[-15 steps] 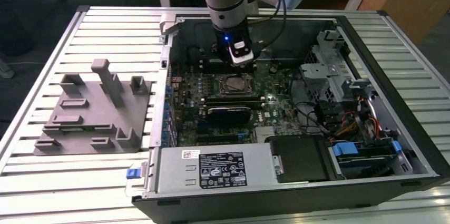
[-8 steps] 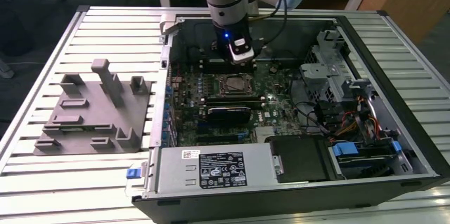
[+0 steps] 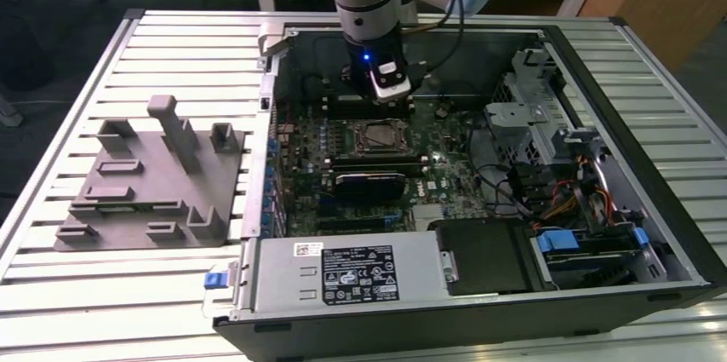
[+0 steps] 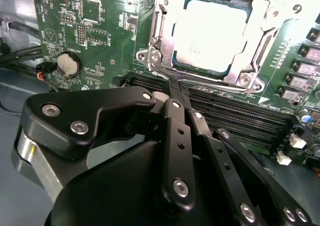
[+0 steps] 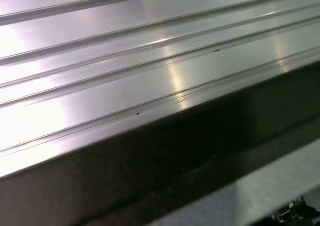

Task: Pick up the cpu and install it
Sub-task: 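Install the first cpu locking lever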

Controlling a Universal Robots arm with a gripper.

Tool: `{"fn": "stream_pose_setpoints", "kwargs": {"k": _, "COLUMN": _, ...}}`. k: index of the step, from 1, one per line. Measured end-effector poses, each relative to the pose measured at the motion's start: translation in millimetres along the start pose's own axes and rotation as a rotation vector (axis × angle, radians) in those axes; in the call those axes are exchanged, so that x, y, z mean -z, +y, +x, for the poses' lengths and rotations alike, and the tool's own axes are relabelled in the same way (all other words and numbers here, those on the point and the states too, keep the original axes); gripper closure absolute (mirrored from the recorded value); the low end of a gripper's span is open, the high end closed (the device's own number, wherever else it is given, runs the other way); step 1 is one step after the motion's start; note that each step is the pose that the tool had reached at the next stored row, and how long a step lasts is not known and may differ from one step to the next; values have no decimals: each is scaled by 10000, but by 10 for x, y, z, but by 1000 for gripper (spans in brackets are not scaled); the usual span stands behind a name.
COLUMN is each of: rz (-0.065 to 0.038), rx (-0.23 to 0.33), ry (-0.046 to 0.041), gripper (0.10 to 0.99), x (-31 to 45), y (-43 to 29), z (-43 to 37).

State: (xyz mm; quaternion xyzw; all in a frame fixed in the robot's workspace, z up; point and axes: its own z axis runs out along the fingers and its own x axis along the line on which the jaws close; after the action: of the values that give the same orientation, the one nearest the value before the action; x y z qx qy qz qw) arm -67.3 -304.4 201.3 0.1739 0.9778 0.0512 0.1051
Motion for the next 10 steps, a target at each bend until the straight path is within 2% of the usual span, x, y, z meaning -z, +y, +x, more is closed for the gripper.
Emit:
{"fn": "stream_pose_setpoints", "kwargs": {"k": 3, "rz": 88, "rx": -6, "ry": 155, "gripper": 980, "x": -5, "y": -2, "z": -18}}
{"fn": "stream_pose_setpoints", "kwargs": {"k": 6, "rz": 153, "rx": -10, "ry": 266, "gripper": 980, "x": -6, "y": -12, "z": -39}}
{"fn": "stream_pose_setpoints", "kwargs": {"k": 8, "rz": 171, "rx": -11, "ry": 304, "gripper": 980, "x": -8, "y": -22, "z": -49}}
{"fn": "stream_pose_setpoints", "kwargs": {"k": 10, "rz": 172, "rx": -12, "ry": 305, "gripper": 980, "x": -8, "y": -23, "z": -50}}
